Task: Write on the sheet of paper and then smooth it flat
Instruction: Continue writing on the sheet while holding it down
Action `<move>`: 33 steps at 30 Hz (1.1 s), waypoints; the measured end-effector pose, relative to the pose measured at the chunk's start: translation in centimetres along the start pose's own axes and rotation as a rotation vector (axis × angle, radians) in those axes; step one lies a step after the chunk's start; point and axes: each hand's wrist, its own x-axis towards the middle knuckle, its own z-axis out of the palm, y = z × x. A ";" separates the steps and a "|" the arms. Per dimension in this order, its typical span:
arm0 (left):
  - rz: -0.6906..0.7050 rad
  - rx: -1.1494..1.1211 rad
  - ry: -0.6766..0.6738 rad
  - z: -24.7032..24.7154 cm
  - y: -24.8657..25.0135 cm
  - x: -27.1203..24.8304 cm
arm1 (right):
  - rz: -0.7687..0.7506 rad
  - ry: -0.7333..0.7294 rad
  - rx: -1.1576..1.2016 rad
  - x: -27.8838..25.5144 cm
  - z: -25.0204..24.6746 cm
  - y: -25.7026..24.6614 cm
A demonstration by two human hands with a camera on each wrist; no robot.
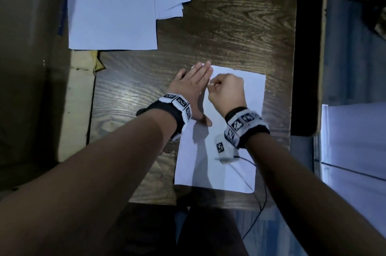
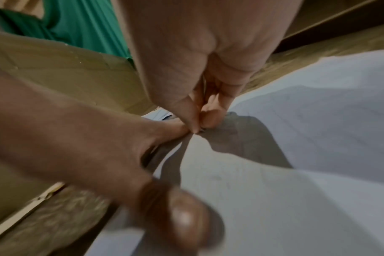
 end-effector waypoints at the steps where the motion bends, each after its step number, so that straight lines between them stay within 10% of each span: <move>1: -0.002 0.009 0.003 0.1 0.0 0.1 | 0.004 -0.019 -0.004 -1.4 0.0 0.3; 33: -0.018 -0.030 0.001 0.4 0.2 -0.1 | -0.008 0.045 -0.037 0.4 0.4 2.3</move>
